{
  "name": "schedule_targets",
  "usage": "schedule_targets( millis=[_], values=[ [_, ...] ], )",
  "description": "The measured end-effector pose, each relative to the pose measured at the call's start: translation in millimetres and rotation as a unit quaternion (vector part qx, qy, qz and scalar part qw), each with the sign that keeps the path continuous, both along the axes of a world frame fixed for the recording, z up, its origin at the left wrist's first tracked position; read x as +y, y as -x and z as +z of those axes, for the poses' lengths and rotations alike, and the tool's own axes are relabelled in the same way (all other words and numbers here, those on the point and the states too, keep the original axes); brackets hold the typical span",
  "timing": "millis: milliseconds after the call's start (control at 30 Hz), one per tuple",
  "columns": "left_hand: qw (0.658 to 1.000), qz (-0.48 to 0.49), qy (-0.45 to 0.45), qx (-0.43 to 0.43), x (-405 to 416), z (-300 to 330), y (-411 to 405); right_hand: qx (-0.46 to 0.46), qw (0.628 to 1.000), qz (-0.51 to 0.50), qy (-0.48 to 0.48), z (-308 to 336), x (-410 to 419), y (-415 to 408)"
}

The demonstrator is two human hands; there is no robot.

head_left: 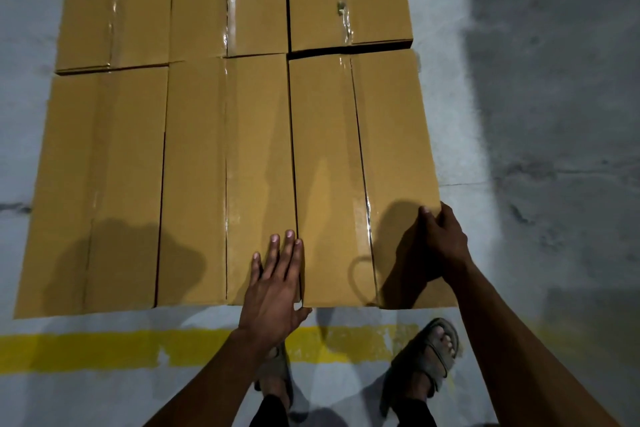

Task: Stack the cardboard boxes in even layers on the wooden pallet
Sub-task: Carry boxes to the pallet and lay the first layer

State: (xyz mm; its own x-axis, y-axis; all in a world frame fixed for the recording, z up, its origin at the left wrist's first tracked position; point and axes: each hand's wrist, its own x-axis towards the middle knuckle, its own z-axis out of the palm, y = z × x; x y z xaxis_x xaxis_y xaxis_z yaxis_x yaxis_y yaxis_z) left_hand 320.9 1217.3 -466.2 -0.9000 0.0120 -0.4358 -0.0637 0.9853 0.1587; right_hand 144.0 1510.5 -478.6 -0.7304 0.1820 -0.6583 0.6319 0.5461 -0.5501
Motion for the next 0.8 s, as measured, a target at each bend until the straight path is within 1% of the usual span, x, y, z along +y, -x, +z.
schedule_targets(
  millis=[300, 500, 600, 800],
  values=[
    [1.000, -0.011, 0.003, 0.019, -3, -4, -2, 0.009, 1.000, -0.002, 0.007, -4, 1, 3],
    [1.000, -0.010, 0.013, 0.019, -1, -7, -3, 0.026, 0.999, 0.027, 0.006, 0, 0, 12],
    [1.000, -0.004, 0.010, 0.026, -2, -7, -2, 0.021, 0.999, 0.035, 0.005, 1, 1, 17],
    [1.000, -0.007, 0.006, 0.013, -2, -10, -2, 0.021, 0.998, 0.052, 0.006, 1, 7, 19]
  ],
)
